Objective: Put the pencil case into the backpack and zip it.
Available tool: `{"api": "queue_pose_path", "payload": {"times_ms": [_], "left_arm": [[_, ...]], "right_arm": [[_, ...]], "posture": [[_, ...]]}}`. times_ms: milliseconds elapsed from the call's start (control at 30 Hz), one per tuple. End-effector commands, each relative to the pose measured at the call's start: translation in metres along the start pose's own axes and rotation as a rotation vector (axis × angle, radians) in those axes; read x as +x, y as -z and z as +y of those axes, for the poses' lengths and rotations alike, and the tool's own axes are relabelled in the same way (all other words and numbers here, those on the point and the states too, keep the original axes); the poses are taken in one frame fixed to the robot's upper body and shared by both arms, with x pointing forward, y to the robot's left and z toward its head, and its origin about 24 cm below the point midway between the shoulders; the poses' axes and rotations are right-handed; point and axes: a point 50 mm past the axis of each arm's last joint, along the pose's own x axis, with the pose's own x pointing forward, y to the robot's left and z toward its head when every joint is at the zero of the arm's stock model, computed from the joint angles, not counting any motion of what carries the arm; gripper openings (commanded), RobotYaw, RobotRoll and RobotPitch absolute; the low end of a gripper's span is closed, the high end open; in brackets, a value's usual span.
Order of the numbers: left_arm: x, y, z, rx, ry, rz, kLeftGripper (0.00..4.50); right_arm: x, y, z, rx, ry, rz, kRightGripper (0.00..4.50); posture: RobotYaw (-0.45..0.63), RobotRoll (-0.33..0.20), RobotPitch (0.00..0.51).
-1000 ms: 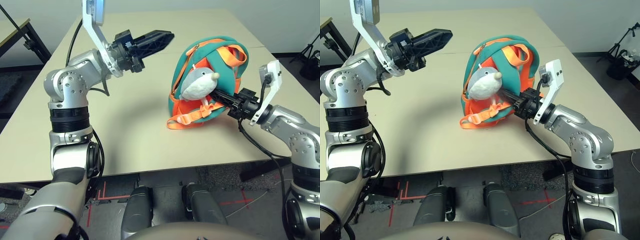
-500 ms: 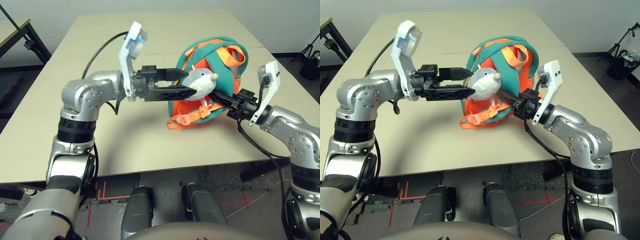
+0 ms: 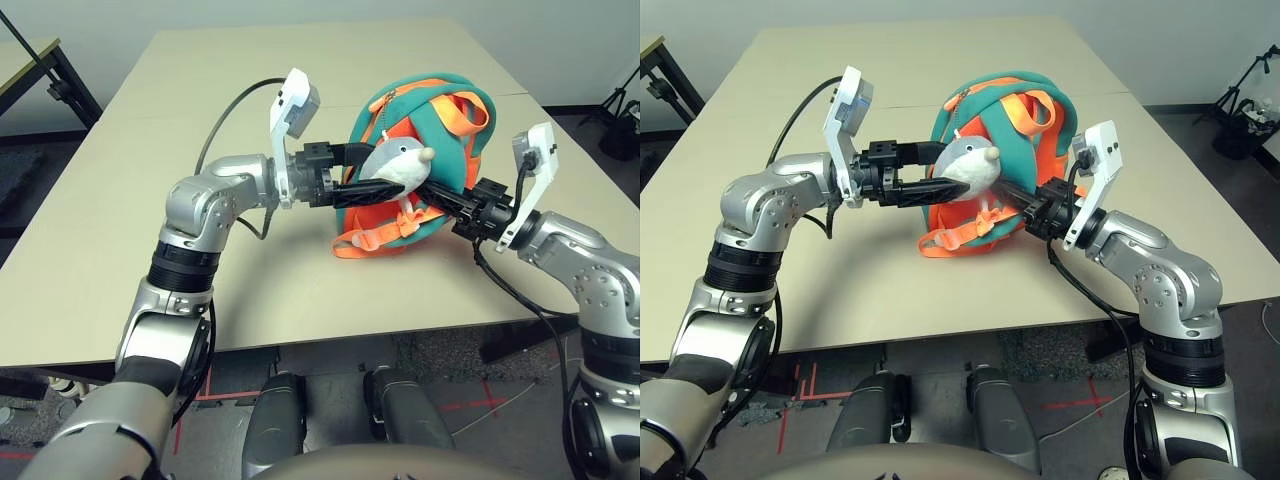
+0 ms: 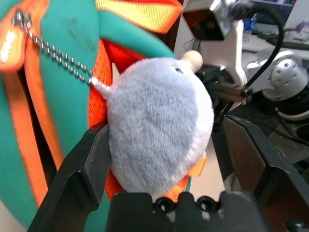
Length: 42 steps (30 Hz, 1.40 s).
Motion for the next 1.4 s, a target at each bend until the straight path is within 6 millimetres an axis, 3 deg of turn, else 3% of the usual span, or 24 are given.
{"api": "queue_pose_path", "payload": {"times_ms": [33,300,400,833,1000,1300,1400], "left_arm": [[-0.002,0.006,0.004,-0.026,-0.017,0.011,3.86],[-0.010,-0.005,0.008,-0.017,-0.025,-0.010,0.95],[-0.015,-0.009,0.008,-0.024,-0.019,-0.030,0.17],[-0.071,-0.035,0.008,-0.039,-0.115,-0.074,0.10],[-0.095,-0.018,0.006,-0.093,-0.183,0.008,0.10],[-0.106,0.020,0.006,-0.211,-0.253,0.072,0.10],[-0.111,0.050,0.010,-0.315,-0.294,0.088,0.10]], "right_arm": [[0.003,0.000,0.006,-0.004,-0.039,-0.003,0.22],[0.003,0.002,0.006,-0.002,-0.032,-0.002,0.22],[0.003,0.002,0.006,0.000,-0.033,-0.002,0.22],[0.007,0.006,0.007,0.012,-0.040,-0.006,0.22],[0.009,0.007,0.007,0.016,-0.048,-0.005,0.22],[0.010,0.007,0.008,0.020,-0.055,-0.003,0.22],[0.010,0.007,0.008,0.017,-0.055,0.000,0.22]], "posture": [[-0.19,0.000,0.080],[-0.19,0.000,0.081],[-0.18,0.000,0.081],[-0.16,0.000,0.083],[-0.14,0.000,0.087],[-0.14,0.000,0.089],[-0.14,0.000,0.089]]}}
